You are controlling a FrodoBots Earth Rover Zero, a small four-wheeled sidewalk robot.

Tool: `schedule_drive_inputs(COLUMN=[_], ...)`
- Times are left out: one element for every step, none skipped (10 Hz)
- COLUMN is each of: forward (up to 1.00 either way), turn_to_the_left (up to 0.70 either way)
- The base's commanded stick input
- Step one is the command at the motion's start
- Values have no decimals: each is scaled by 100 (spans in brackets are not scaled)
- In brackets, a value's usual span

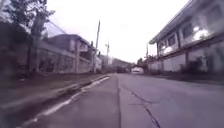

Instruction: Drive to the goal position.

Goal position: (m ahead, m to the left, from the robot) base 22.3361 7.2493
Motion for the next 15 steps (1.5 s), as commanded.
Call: schedule_drive_inputs(forward=[70,70,70,70,70,70,70,70,70,70,70,70,70,70,70], turn_to_the_left=[0,0,0,0,0,-13,-35,-35,-33,-8,-2,0,0,0,0])
